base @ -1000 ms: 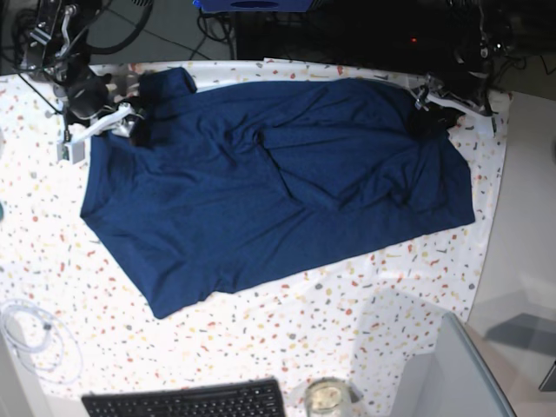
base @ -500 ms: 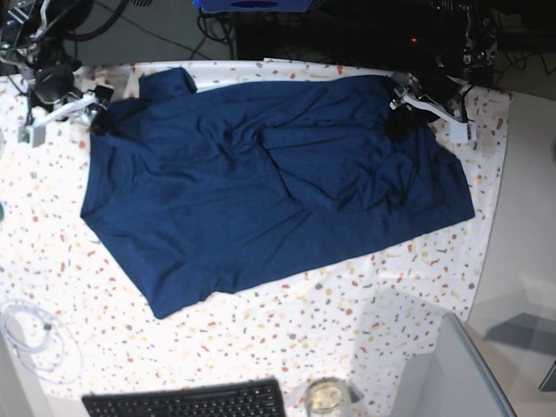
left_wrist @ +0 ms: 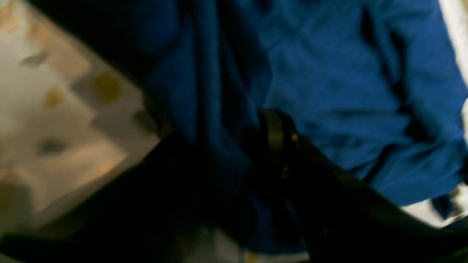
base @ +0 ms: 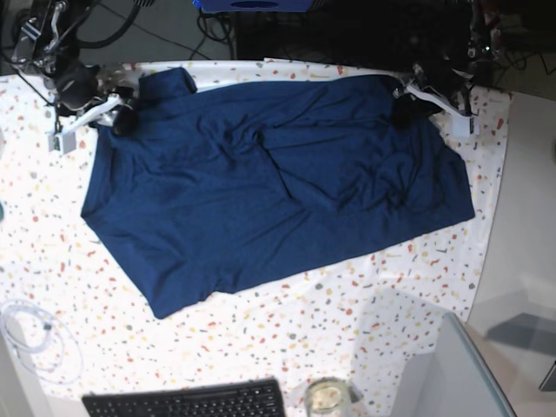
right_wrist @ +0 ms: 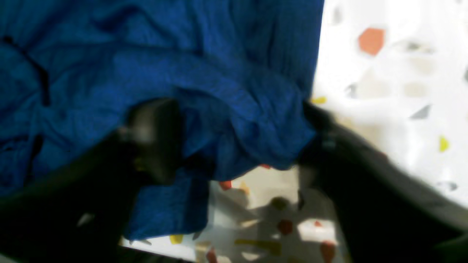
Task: Layout the t-shirt on the table in an organized manner, then fold the t-shirt properly
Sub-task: 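Lift the held corners with both grippers and shake the shirt out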
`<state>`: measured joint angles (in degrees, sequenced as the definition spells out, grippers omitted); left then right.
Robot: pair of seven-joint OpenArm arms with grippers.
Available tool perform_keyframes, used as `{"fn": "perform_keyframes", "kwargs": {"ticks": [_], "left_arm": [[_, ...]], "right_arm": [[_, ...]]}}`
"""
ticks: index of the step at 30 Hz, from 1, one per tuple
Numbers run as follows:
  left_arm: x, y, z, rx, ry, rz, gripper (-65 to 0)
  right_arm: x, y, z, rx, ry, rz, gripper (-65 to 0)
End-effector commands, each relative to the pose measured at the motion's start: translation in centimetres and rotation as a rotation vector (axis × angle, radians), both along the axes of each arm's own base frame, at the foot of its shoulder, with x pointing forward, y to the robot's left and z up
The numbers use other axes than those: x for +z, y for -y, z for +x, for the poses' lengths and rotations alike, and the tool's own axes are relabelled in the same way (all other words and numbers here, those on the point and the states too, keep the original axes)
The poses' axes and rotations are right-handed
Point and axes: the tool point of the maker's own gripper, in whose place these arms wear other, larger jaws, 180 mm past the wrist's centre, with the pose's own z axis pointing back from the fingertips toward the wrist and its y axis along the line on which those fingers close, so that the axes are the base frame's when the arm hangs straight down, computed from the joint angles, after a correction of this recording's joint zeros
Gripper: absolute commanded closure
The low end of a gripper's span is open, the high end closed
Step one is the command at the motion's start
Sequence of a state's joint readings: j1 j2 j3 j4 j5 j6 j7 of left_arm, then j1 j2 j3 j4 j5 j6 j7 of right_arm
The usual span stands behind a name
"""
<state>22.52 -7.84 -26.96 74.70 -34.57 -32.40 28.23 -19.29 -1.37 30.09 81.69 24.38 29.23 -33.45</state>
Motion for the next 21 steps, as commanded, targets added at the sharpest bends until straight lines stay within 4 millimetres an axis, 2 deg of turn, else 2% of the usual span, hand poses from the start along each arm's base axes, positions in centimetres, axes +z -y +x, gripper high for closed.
{"fn": "perform_keyframes", "kwargs": {"ticks": [1, 3, 4, 5, 7, 9, 13, 16, 18, 21], "left_arm": [[1.0, -0.6, 0.2, -0.012, 0.02, 0.025, -19.4], [1.8, -0.9, -0.1, -0.034, 0.028, 0.049, -11.5], [2.2, -0.9, -0.1, -0.043, 0.037, 0.058, -4.9], [2.6, -0.9, 0.0, -0.05, 0.046, 0.064, 0.0], [3.3, -0.7, -0.3, -0.065, 0.056, 0.077, 0.0], [4.2, -0.4, -0.7, -0.085, 0.071, 0.092, 0.0], [8.0, 0.6, 0.4, -0.144, 0.167, 0.139, 0.0], [11.4, 1.4, 2.3, -0.195, 0.251, 0.182, 0.0], [13.3, 1.4, 4.5, -0.238, 0.276, 0.232, 0.0], [15.0, 0.5, 8.1, -0.204, 0.286, 0.271, 0.0]], "right_arm": [[0.8, 0.3, 0.5, 0.007, 0.033, -0.006, -25.4], [1.5, 0.7, 0.1, 0.016, 0.032, -0.027, -8.1], [2.0, 0.8, -0.1, 0.03, 0.031, -0.043, 0.0], [3.0, 0.9, 0.0, 0.046, 0.042, -0.059, 0.0], [4.9, 1.0, -0.3, 0.079, 0.058, -0.097, -1.7], [6.9, 0.9, -0.3, 0.108, 0.081, -0.131, 0.0], [10.4, 0.6, 0.6, 0.156, 0.127, -0.185, 0.0], [12.6, 0.6, 3.1, 0.181, 0.178, -0.222, 0.0], [13.8, 0.9, 5.5, 0.186, 0.202, -0.24, 0.0], [16.1, 2.3, 9.0, 0.213, 0.222, -0.318, 0.0]]}}
